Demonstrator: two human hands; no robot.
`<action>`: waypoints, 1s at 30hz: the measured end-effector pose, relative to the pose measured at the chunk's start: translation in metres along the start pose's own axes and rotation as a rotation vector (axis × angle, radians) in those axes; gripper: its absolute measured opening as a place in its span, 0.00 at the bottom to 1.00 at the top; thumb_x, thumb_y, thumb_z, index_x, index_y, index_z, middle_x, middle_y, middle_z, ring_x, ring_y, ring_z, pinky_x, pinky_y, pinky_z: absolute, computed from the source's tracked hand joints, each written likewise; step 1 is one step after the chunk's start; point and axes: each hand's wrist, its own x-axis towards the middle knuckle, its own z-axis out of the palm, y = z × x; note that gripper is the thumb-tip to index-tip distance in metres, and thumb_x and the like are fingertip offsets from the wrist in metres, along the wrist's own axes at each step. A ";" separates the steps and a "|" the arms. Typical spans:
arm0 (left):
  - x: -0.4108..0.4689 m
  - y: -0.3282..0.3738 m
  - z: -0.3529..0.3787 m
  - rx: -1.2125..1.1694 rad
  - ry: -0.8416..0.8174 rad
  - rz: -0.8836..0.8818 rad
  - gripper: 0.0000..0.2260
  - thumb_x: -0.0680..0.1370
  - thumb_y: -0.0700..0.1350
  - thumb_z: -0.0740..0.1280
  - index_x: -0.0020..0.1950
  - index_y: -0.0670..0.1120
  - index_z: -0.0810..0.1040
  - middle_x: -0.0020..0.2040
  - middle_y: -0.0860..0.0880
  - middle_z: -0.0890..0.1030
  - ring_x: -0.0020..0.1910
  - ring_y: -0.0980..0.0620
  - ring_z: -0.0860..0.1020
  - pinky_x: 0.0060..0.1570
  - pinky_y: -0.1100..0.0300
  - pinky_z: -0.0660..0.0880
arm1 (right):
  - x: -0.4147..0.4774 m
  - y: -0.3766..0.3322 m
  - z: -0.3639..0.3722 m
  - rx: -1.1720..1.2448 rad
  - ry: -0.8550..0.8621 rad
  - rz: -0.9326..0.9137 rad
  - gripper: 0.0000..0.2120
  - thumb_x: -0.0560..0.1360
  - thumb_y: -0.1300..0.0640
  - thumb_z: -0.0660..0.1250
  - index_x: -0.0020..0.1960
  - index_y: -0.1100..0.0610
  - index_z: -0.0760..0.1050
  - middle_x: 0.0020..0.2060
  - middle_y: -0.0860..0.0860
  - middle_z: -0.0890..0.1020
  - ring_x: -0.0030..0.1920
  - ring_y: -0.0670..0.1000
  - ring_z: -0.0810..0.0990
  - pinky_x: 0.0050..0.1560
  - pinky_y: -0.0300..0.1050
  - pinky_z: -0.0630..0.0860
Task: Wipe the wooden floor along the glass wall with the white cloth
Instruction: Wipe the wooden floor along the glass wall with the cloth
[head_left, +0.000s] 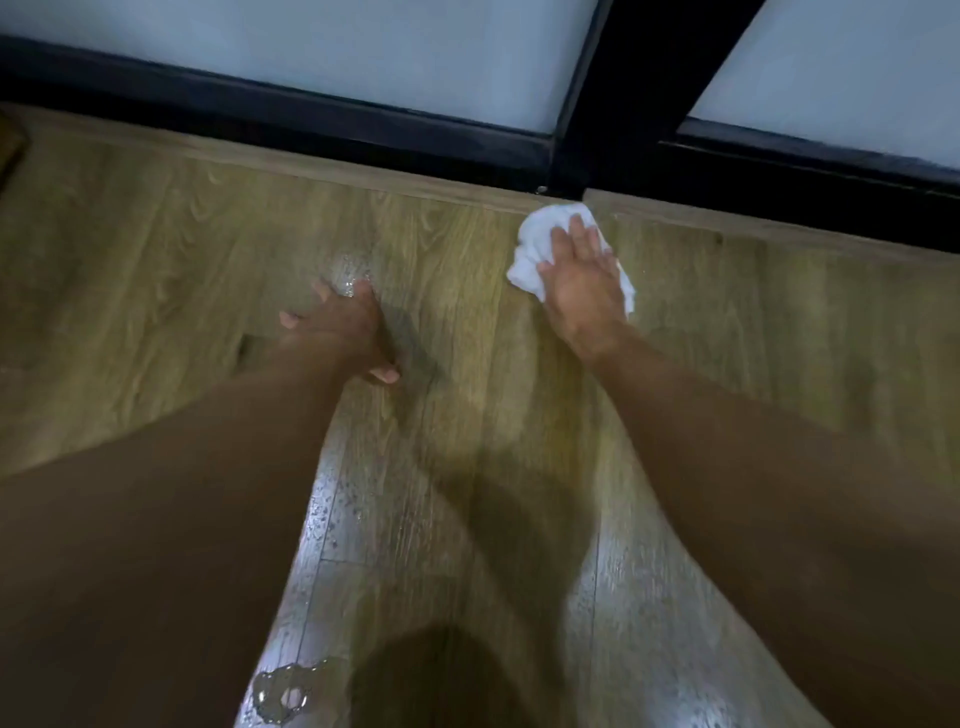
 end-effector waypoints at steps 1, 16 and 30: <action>0.000 -0.002 -0.001 0.010 0.004 0.006 0.54 0.65 0.50 0.79 0.78 0.44 0.44 0.75 0.30 0.41 0.74 0.31 0.55 0.70 0.32 0.48 | -0.002 -0.010 0.002 0.016 0.002 -0.002 0.24 0.83 0.54 0.48 0.76 0.60 0.51 0.78 0.58 0.48 0.78 0.56 0.46 0.76 0.54 0.46; -0.047 0.106 0.036 0.051 -0.047 0.238 0.57 0.65 0.63 0.75 0.76 0.58 0.34 0.77 0.43 0.32 0.75 0.34 0.36 0.64 0.24 0.50 | 0.003 0.013 -0.010 0.010 -0.034 0.008 0.24 0.83 0.51 0.48 0.77 0.58 0.49 0.78 0.57 0.47 0.77 0.57 0.46 0.75 0.55 0.49; -0.037 0.110 0.044 0.016 -0.031 0.208 0.60 0.63 0.58 0.78 0.75 0.58 0.31 0.76 0.42 0.30 0.74 0.33 0.35 0.62 0.23 0.52 | -0.040 0.070 -0.011 -0.089 -0.130 0.013 0.27 0.83 0.50 0.44 0.77 0.58 0.42 0.78 0.56 0.44 0.77 0.58 0.43 0.76 0.56 0.47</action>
